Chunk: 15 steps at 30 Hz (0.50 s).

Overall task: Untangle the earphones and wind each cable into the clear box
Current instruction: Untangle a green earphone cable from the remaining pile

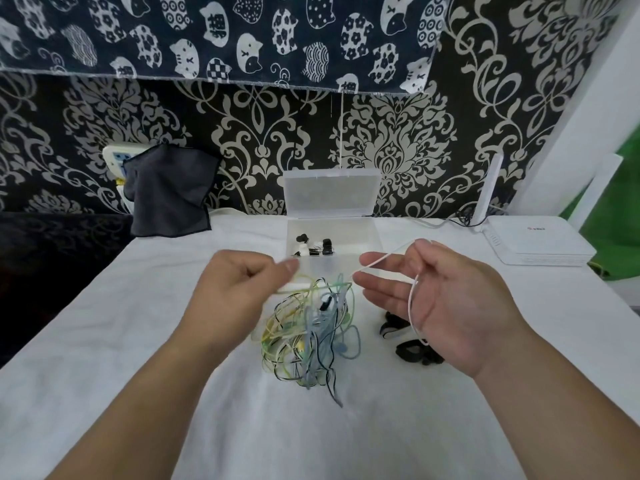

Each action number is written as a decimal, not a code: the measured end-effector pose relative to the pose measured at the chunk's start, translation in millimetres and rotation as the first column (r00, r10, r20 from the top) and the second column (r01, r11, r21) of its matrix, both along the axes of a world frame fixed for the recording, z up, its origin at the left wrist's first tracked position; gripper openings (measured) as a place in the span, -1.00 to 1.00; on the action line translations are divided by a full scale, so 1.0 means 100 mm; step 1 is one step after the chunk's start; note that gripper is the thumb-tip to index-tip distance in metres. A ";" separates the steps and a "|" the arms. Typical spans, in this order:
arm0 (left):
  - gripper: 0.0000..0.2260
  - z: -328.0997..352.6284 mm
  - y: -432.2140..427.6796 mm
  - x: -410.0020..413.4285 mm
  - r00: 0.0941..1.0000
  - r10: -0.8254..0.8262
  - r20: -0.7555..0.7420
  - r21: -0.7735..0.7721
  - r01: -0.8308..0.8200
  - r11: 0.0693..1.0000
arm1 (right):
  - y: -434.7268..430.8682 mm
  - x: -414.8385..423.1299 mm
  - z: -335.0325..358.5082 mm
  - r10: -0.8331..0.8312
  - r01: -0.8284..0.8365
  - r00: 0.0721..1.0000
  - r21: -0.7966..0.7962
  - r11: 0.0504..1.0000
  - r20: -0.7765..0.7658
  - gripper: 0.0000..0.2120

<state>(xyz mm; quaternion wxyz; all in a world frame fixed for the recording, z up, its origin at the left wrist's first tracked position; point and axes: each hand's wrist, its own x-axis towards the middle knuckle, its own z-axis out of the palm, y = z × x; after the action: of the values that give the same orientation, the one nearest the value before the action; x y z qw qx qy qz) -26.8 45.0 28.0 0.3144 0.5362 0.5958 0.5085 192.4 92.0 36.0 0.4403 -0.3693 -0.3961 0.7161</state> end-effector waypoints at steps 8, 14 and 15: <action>-0.72 -0.19 0.09 -0.24 0.742 0.245 -0.624 -0.168 -0.434 0.885 | -0.03 0.01 0.10 0.032 -0.025 0.992 0.059 0.998 -0.118 -0.70; -0.80 -0.07 0.02 0.05 0.919 -0.002 -0.395 0.039 0.020 0.999 | -0.06 -0.04 0.08 0.157 -0.142 0.973 0.095 0.985 -0.172 -0.72; -0.84 -0.06 0.01 0.10 0.933 -0.098 -0.346 0.006 0.107 0.994 | -0.07 -0.05 0.08 0.177 -0.158 0.964 0.108 0.982 -0.196 -0.70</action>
<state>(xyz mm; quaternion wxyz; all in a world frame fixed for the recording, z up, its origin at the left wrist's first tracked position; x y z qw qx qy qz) -17.0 46.2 21.8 0.2246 0.6512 0.6067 0.3968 187.8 85.5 44.2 0.4330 -0.2383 -0.4108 0.7662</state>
